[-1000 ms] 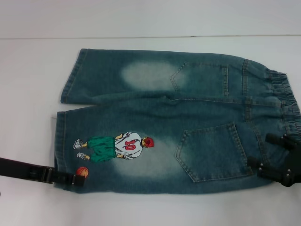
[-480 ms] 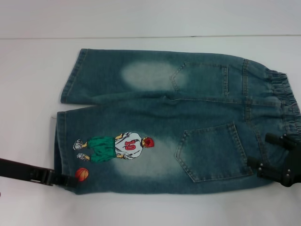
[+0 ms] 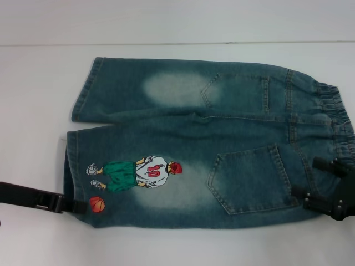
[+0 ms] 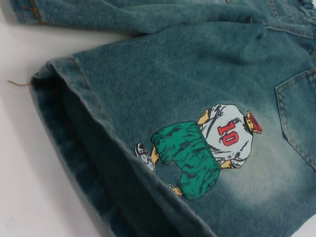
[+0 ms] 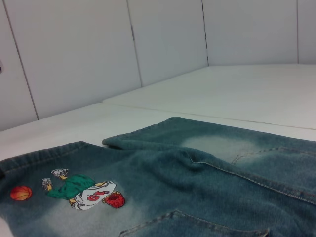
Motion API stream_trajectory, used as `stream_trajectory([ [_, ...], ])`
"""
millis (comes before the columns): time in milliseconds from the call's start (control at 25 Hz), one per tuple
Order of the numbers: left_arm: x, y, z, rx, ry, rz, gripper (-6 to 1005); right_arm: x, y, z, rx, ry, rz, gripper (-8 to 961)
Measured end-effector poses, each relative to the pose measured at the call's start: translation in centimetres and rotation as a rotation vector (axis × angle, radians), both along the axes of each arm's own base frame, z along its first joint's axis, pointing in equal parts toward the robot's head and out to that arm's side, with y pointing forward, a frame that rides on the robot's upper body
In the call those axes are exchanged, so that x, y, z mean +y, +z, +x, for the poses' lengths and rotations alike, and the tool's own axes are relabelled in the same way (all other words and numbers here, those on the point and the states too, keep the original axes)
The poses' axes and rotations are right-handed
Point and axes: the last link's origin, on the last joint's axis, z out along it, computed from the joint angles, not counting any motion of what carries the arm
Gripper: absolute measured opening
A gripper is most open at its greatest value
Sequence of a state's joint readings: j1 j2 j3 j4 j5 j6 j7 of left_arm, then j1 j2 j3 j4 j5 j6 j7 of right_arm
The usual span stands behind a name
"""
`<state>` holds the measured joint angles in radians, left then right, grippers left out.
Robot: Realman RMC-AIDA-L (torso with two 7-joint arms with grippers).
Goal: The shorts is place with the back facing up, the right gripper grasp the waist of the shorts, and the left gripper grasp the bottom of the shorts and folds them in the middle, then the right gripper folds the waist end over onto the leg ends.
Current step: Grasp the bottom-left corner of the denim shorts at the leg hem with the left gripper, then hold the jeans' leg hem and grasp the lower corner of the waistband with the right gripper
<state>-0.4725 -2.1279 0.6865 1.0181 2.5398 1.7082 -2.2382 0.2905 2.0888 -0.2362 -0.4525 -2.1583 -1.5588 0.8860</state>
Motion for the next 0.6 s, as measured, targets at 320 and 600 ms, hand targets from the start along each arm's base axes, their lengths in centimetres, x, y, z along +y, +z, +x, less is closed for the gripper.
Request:
stream_trajectory([
  [320,0.1,0.1,0.6,-0.022,-0.013,0.024,36,-0.2,0.4,0.2,0.057,-0.061,0.016,946],
  [600,-0.2,0.3,1.6,-0.043,-0.05,0.04,36,-2.5,3.3,1.6,0.3,-0.264,0.099,946],
])
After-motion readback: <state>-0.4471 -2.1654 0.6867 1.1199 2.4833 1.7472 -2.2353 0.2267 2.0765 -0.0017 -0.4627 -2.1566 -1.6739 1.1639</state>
